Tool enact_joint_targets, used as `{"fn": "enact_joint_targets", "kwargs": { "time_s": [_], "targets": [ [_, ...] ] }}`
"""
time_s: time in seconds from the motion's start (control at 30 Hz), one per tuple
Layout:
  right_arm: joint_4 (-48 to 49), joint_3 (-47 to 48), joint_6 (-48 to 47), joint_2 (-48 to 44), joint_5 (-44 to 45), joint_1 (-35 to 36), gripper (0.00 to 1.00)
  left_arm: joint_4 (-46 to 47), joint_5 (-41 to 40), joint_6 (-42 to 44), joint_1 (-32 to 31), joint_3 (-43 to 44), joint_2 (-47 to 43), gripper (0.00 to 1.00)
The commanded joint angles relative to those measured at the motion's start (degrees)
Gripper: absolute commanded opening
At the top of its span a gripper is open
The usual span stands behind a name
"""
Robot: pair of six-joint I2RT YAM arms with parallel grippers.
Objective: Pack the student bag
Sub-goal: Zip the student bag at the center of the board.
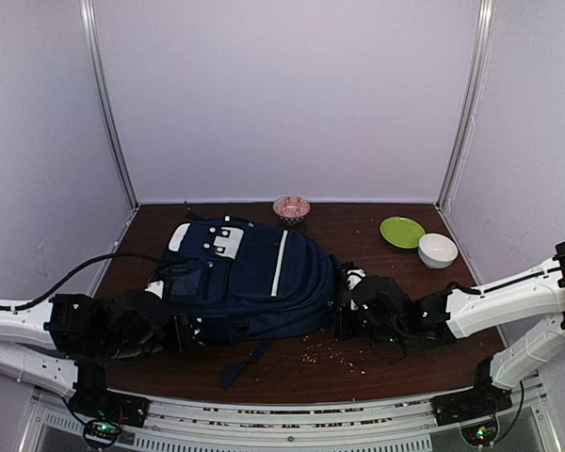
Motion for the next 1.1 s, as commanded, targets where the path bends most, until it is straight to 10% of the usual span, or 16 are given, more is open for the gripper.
{"fn": "enact_joint_targets", "kwargs": {
  "time_s": [0.0,0.33,1.07],
  "targets": [
    [2.4,1.2,-1.3,-0.9,-1.5,0.3,0.0,15.9,-0.1,-9.5,3.6,-7.8,-5.8,0.98],
    [3.7,0.0,-0.6,-0.8,-1.8,0.5,0.0,18.7,5.3,-10.1,17.4,-7.9,-7.3,0.98],
    [4.3,-1.6,-0.4,-2.1,-2.7,1.1,0.0,27.0,10.9,-12.7,23.8,-13.4,-1.5,0.87]
  ]
}}
